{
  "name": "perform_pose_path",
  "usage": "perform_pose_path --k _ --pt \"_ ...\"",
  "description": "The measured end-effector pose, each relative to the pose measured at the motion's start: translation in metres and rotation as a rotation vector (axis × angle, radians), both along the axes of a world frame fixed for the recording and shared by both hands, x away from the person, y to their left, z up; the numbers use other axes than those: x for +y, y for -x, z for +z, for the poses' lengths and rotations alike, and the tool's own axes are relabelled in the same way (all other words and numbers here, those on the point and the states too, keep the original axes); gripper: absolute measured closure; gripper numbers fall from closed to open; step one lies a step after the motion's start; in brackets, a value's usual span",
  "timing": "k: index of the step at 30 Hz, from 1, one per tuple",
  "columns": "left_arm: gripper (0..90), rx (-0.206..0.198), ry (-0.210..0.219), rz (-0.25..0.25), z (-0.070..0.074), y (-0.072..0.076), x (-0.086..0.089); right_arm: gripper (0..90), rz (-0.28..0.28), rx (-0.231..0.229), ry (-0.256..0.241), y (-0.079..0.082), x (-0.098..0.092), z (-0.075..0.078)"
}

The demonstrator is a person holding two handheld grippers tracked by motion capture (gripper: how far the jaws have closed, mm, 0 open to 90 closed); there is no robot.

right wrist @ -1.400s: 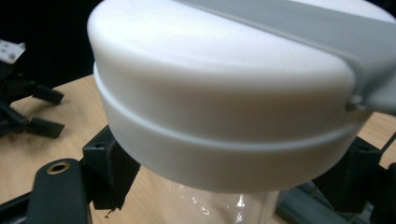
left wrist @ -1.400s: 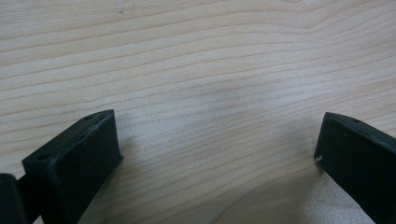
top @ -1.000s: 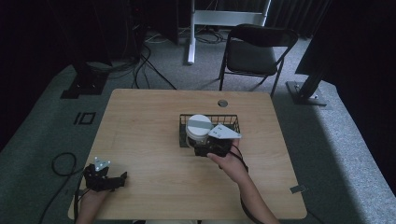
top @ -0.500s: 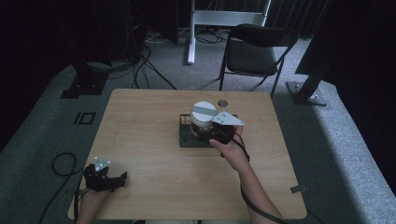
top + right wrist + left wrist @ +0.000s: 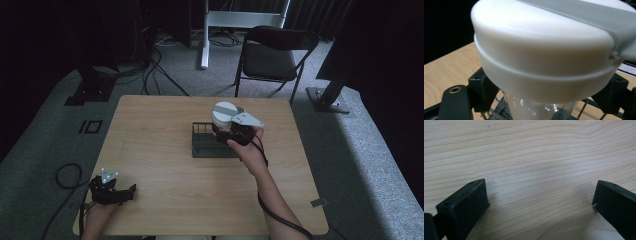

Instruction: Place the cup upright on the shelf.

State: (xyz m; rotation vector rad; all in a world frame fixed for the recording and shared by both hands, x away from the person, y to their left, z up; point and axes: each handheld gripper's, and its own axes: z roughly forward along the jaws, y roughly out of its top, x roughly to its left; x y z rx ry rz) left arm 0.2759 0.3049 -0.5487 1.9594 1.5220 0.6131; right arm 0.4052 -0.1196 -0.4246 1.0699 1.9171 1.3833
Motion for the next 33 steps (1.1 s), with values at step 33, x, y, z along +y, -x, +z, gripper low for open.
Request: perform_pose_path --k 33 --pt "0.2 0.000 -0.001 0.000 0.000 0.000 0.000 18.5 -0.129 0.160 0.061 -0.022 0.004 -0.038"
